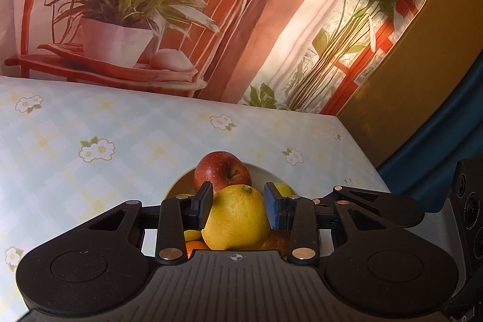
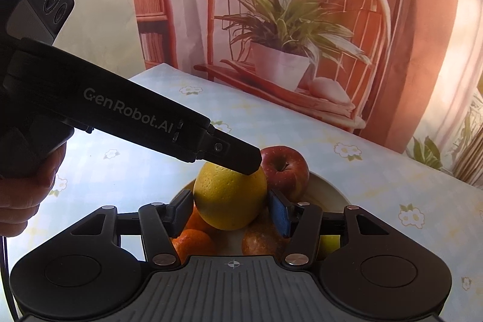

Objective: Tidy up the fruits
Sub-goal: 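Lower the pomelo onto the cream plate with both tools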

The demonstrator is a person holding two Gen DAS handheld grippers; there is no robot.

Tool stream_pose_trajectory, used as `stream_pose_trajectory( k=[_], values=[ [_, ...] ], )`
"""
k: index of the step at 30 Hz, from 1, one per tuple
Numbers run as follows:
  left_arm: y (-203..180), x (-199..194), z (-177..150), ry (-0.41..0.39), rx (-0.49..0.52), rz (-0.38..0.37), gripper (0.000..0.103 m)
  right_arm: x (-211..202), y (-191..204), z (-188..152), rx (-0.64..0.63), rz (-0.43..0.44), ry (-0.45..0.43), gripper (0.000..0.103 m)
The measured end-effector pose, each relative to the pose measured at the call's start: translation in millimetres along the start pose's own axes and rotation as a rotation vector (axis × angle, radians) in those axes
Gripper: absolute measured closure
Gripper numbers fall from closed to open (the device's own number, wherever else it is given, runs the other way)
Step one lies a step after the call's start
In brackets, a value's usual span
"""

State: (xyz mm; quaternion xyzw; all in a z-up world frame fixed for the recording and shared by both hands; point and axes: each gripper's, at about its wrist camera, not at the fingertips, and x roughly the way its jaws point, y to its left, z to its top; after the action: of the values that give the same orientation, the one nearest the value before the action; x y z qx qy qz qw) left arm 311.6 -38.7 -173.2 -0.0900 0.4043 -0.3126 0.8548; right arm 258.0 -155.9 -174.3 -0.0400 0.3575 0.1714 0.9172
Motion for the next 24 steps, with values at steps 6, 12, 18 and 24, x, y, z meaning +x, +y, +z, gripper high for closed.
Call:
stream_pose_trajectory(
  k=[6, 12, 18, 24],
  values=[
    [2, 1, 1, 0.009, 0.001, -0.002, 0.064, -4, 2, -3, -0.002, 0.005, -0.012, 0.058],
    [-4, 3, 0, 0.007, 0.027, 0.02, 0.063, -4, -1, -5, 0.03, 0.013, -0.005, 0.058],
    [1, 2, 1, 0.007, -0.012, 0.011, 0.063, -4, 0, -4, 0.047, 0.007, 0.011, 0.056],
    [0, -10, -1, -0.037, -0.011, -0.001, 0.062, -10, 4, -8, 0.043, -0.01, 0.006, 0.054]
  ],
)
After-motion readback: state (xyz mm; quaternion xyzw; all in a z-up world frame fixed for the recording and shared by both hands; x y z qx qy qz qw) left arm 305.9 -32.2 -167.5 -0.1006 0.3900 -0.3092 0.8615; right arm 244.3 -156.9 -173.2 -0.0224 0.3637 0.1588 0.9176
